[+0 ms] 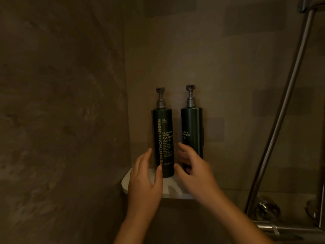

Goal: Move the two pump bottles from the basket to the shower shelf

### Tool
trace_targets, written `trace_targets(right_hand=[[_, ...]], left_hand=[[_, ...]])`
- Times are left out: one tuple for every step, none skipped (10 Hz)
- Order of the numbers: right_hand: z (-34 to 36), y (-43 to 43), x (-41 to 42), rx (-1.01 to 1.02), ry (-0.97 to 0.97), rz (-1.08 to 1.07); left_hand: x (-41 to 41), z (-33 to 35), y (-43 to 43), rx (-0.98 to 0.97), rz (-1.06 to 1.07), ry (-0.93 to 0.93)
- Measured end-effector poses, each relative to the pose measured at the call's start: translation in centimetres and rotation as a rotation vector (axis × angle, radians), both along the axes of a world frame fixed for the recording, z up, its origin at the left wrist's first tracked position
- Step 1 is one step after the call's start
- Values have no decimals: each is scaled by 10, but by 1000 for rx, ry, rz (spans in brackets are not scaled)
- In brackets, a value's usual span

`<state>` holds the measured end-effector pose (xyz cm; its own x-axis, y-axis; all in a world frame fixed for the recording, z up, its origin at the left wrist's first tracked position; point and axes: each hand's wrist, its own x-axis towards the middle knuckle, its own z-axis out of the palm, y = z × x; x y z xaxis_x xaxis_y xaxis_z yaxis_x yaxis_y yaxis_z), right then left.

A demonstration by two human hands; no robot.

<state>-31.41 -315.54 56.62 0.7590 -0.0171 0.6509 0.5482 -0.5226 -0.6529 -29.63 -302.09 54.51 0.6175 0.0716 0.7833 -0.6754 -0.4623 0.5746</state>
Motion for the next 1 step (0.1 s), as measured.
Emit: trace_targets(right_hand=[[-4, -2, -16, -258, -174, -178]], left_hand=[[-20, -4, 0, 191, 172, -119]])
